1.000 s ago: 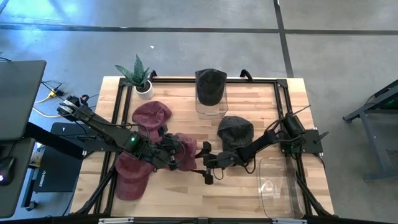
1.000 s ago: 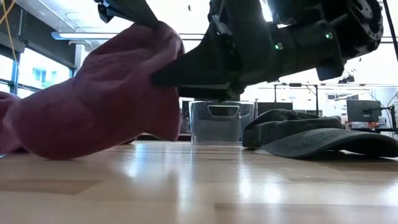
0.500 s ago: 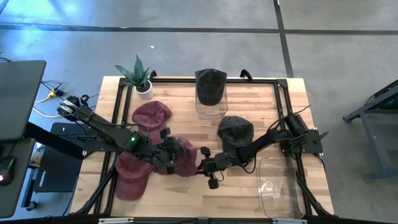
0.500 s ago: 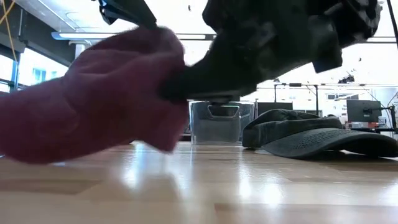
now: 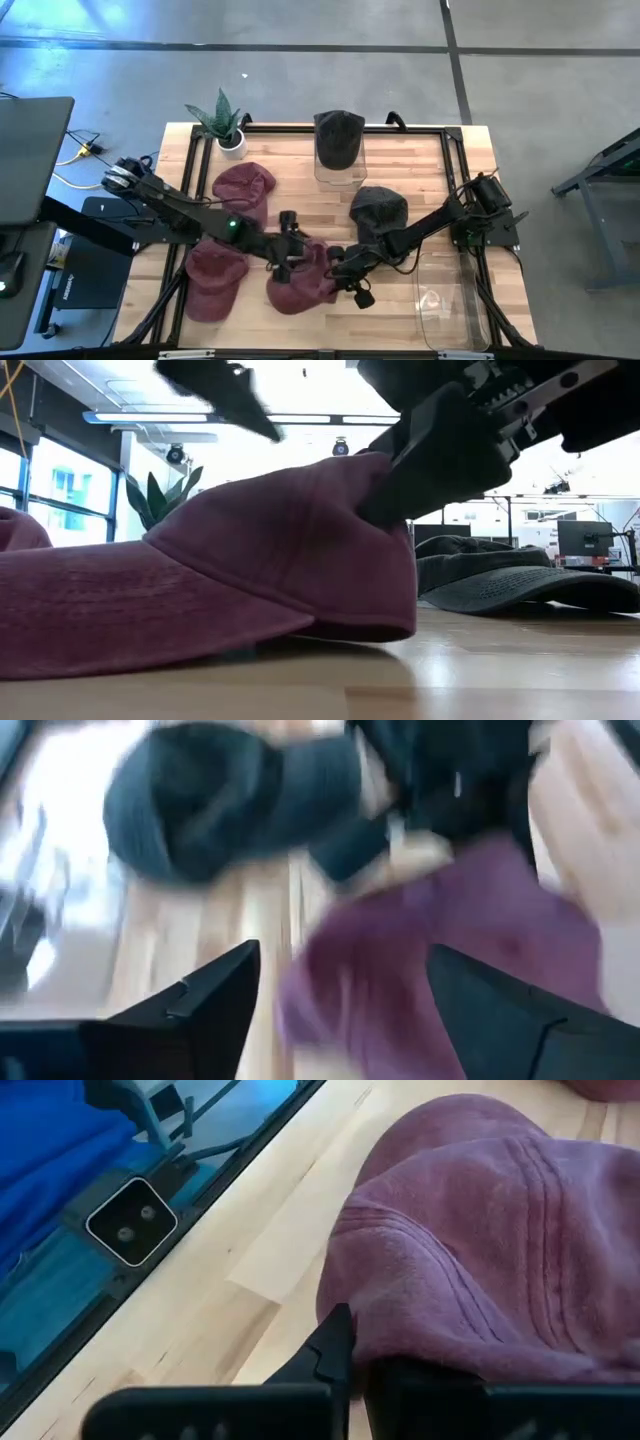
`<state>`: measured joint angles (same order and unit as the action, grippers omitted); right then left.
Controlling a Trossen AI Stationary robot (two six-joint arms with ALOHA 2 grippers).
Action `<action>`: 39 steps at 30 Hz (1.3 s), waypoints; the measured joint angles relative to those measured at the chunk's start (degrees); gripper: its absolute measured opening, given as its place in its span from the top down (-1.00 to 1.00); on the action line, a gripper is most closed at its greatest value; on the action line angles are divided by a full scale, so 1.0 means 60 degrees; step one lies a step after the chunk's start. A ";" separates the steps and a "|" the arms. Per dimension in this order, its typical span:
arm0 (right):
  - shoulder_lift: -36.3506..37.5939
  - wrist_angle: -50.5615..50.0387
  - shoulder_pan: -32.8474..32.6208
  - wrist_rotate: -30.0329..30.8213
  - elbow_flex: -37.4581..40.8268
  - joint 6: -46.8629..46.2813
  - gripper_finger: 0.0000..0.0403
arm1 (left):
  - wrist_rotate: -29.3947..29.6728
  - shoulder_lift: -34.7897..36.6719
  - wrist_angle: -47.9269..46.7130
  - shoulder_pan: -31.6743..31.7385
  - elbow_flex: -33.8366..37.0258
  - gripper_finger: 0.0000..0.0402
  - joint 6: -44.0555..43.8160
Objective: Pick & Place hat
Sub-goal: Put the top right red cap into the bottom transparent bin
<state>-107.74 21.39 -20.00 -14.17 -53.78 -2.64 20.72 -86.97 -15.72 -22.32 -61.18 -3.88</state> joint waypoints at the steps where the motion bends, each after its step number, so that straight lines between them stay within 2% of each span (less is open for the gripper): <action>1: 0.0000 0.0002 -0.0006 0.0003 0.0000 0.0018 0.94 | -0.0254 -0.0262 0.0273 0.0183 -0.0019 -0.44 0.0370; 4: 0.0000 -0.0045 -0.0093 -0.0047 0.0000 0.0217 0.93 | -0.1088 -0.1035 0.0394 0.0789 0.0061 -0.49 0.0957; 7: 0.0004 -0.0118 -0.0219 -0.0063 0.0000 0.0487 0.97 | -0.2362 -0.1699 0.0766 0.1377 0.0021 -0.50 0.1158; 11: 0.0077 -0.0258 -0.0328 -0.0023 0.0007 0.0504 0.97 | -0.5281 -0.2386 0.1084 0.1797 0.0036 -0.50 0.1224; 16: 0.0510 -0.1183 -0.0524 0.0699 0.0009 0.0453 0.96 | -0.8750 -0.3042 0.1804 0.1682 0.0039 -0.50 0.1705; 18: 0.0746 -0.1583 -0.0644 0.1144 0.0007 0.0453 0.98 | -0.9848 -0.3073 0.2124 0.1461 0.0039 -0.50 0.1842; 20: 0.0967 -0.2015 -0.0783 0.1577 0.0007 0.0442 0.98 | -1.0370 -0.3073 0.2234 0.1177 0.0036 -0.50 0.1869; 22: 0.1191 -0.2235 -0.0927 0.1871 0.0090 0.0314 0.96 | -1.0139 -0.3038 0.2224 0.0910 0.0039 -0.50 0.1865; 24: 0.1362 -0.2278 -0.1038 0.2036 0.0303 0.0210 0.96 | -0.9506 -0.2776 0.2150 0.0640 0.0039 -0.50 0.1886; 30: 0.1479 -0.1471 -0.1086 0.2059 0.1069 0.0197 0.98 | -0.7048 -0.1620 0.1779 0.0047 0.0372 -0.50 0.2112; 34: 0.1479 -0.0714 -0.0966 0.2034 0.1460 0.0195 0.95 | -0.5834 -0.0275 0.2267 0.0023 0.1469 -0.50 0.1763; 39: 0.1479 -0.0182 -0.0823 0.2022 0.1632 0.0198 0.98 | -0.3102 0.0830 0.3677 0.0081 0.3156 -0.50 0.0632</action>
<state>-98.87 20.30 -24.94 -2.04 -43.99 -1.45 2.11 -81.99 6.34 -21.83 -42.25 -0.09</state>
